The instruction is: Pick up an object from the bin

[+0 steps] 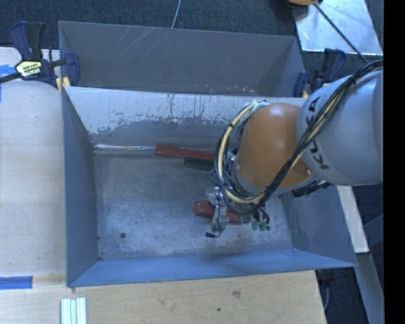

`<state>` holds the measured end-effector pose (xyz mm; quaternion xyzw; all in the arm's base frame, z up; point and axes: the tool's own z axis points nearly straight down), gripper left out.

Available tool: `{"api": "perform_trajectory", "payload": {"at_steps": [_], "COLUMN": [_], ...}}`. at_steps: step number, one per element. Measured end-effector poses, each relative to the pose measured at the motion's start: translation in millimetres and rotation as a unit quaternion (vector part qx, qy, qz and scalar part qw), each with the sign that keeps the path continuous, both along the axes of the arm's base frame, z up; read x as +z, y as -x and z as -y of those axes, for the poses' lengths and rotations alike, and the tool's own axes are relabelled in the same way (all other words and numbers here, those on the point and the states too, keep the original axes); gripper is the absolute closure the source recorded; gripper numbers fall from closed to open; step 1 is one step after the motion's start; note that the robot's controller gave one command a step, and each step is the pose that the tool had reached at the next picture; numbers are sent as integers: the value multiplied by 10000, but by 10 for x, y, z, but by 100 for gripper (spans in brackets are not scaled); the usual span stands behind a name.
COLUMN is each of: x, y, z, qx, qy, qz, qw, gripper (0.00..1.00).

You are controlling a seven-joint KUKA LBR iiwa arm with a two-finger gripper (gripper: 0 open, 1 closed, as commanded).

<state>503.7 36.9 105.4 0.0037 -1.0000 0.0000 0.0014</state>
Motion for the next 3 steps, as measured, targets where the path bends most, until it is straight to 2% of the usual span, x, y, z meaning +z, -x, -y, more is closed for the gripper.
{"api": "perform_trajectory", "payload": {"at_steps": [1,3], "x": [251,563], "y": [6,-18], "z": [2,1], "qx": [2,3], "qy": [2,-3], "qz": [-9,43], "qw": [10000,10000], "gripper": [100,100]}}
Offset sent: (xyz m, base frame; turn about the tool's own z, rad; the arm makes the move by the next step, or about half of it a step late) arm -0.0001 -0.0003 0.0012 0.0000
